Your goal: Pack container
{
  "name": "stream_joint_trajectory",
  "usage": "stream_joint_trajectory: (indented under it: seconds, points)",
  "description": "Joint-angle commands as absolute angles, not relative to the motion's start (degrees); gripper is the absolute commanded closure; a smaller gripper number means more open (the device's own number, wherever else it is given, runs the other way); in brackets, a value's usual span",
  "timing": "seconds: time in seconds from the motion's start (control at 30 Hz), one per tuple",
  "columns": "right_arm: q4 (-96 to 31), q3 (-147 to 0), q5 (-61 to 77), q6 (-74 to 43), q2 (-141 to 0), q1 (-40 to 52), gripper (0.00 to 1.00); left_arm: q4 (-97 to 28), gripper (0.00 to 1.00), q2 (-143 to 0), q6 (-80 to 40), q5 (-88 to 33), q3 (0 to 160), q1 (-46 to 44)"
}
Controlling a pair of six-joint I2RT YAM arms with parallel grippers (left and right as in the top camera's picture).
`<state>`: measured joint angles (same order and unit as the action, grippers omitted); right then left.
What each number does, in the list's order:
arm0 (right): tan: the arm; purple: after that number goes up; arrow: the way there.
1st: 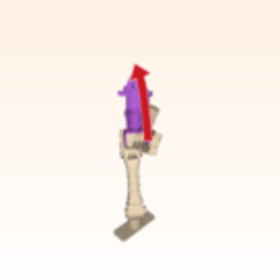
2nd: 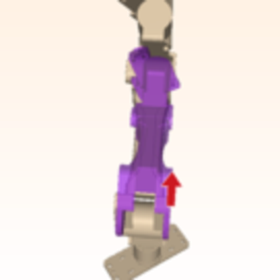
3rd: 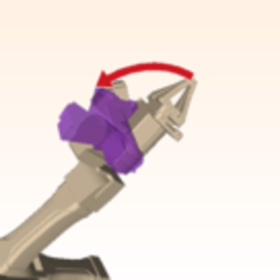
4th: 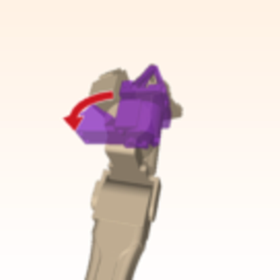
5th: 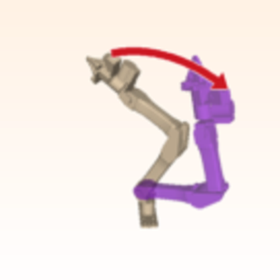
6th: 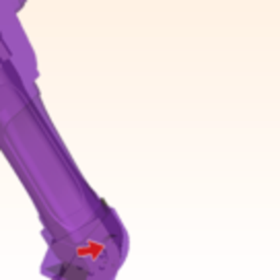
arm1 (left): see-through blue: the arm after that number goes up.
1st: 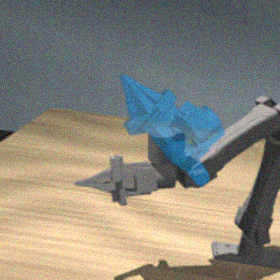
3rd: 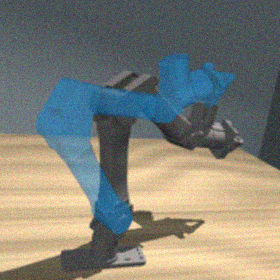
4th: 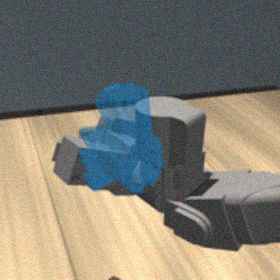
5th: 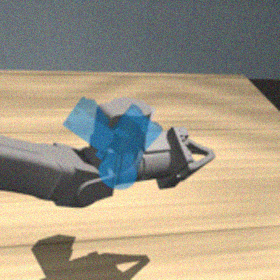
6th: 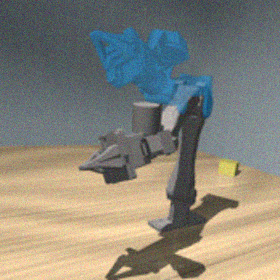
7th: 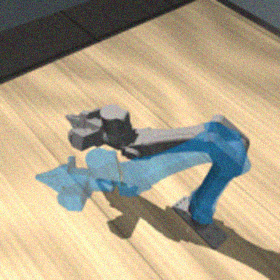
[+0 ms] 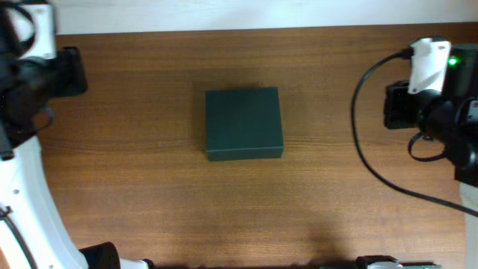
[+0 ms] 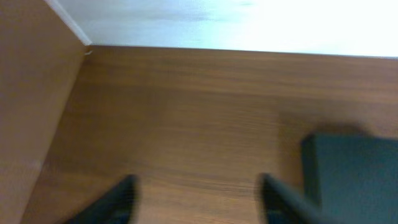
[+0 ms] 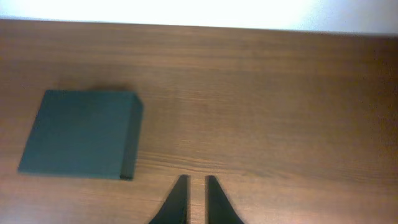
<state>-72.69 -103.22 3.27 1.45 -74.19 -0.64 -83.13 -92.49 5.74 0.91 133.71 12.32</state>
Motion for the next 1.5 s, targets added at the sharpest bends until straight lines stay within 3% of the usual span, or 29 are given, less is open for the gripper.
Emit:
stream_joint_trajectory:
  seconds: [0.0,0.03,0.13,0.2,0.23,1.2,1.47]
  points:
    - [-72.5,-103.3,4.2,1.0,-73.5,-2.8,0.71,-82.9,0.01,-92.6,5.2,0.7,133.6,14.8]
    - [-72.4,-103.3,4.3,1.0,-73.5,-2.8,0.58,-82.9,0.01,-92.7,5.2,0.7,133.6,15.0]
    - [-72.4,-103.3,4.3,1.0,-73.5,-2.8,0.34,-82.8,0.01,-92.7,5.2,0.6,133.6,15.0]
    - [-72.5,-103.3,4.3,1.0,-73.5,-2.8,0.06,-82.0,0.01,-92.7,5.2,-1.0,133.6,15.0]
    - [-72.5,-103.3,4.3,1.0,-73.5,-2.8,0.01,-81.8,0.01,-92.7,5.2,-1.1,133.6,15.0]
    - [-74.0,-103.3,10.2,1.0,-74.0,-2.7,0.01,-83.6,0.01,-92.7,5.2,-1.1,133.6,15.0]
    - [-56.8,-99.5,14.4,1.0,-67.2,-2.7,0.01,-83.6,0.01,-92.7,5.2,-1.1,133.6,15.0]
